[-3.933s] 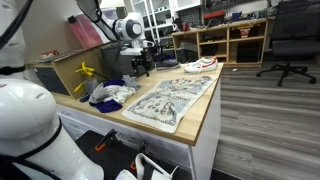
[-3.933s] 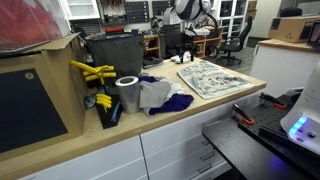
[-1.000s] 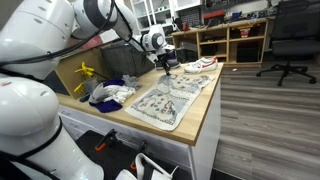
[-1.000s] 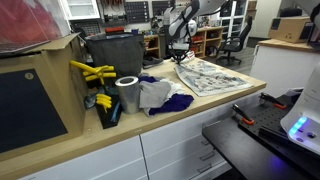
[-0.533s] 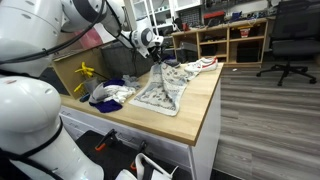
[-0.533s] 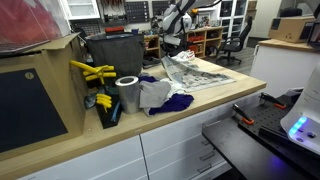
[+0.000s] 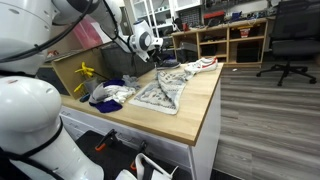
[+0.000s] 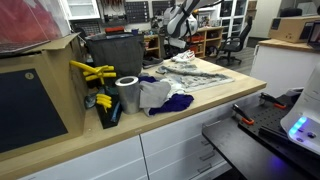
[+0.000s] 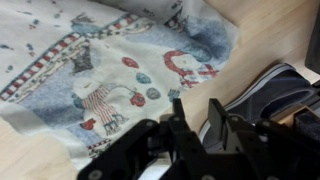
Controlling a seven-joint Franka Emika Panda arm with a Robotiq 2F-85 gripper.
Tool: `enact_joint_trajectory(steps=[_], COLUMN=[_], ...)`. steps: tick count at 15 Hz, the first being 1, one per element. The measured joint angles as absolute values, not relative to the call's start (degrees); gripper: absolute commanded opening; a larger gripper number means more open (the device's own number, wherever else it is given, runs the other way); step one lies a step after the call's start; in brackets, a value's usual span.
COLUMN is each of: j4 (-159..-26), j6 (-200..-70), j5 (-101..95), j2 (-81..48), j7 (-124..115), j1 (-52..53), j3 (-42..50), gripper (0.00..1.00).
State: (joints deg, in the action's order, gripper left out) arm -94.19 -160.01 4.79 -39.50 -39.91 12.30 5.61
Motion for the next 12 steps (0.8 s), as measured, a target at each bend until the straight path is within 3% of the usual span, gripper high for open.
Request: enact_joint_trajectory(steps=[4, 5, 12], j4=[-99.17, -100.34, -107.42], j6=[-159.54, -157.88, -139.05], j5=[4.84, 4.88, 6.13], j2=[-36.57, -35.79, -30.63], j7=[-38.27, -37.36, -21.92], j1=[12.05, 11.8, 5.36], j3=[6.08, 5.86, 1.49], gripper=[0.96, 0.99, 1.0])
